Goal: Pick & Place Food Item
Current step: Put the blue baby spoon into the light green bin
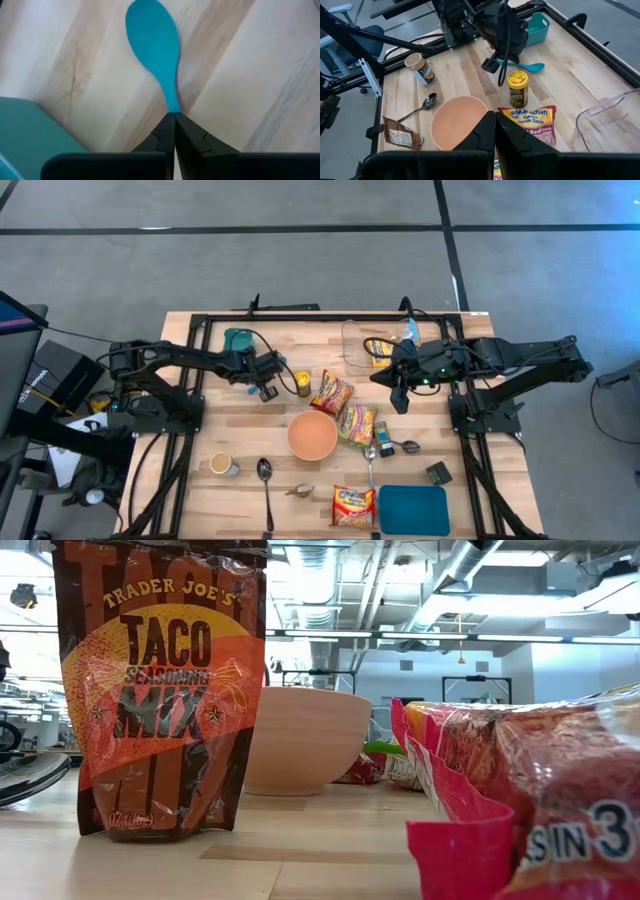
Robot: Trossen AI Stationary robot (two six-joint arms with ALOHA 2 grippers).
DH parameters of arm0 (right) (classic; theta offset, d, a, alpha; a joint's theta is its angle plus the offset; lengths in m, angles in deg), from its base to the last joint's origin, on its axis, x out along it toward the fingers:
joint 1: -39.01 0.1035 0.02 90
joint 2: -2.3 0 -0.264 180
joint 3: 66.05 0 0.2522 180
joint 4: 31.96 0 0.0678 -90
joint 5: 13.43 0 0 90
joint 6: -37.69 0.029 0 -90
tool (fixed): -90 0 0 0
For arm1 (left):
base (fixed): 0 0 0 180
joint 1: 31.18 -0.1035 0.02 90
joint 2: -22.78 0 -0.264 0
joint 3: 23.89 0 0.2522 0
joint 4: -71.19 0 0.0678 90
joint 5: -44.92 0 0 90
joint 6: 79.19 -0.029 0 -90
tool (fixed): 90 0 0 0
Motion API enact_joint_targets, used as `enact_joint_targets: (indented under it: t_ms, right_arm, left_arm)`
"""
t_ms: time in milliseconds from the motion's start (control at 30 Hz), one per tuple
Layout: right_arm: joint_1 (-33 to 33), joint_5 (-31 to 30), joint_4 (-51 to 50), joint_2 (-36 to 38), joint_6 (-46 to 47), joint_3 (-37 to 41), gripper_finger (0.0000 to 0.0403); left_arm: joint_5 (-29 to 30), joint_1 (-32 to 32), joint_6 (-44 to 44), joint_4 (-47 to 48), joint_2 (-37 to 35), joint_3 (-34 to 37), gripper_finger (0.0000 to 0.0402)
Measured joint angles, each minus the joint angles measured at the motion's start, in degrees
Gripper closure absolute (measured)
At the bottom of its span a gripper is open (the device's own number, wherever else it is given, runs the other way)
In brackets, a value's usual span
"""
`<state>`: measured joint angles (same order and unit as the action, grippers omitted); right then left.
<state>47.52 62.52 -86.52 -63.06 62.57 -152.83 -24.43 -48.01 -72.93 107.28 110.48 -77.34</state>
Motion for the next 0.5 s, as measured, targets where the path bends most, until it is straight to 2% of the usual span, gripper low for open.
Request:
enact_joint_targets:
  t_ms: [300,500]
  right_arm:
    - [0.0,0.0,0.0,0.0,0.0,0.0,0.0401]
    - [0.0,0.0,-0.1,0.0,0.0,0.0,0.0401]
  left_arm:
    - [0.0,0.1,0.7,-0.3,-1.2,-2.7,0.0402]
    - [-6.0,-0.9,6.6,0.2,-6.0,-3.1,0.0401]
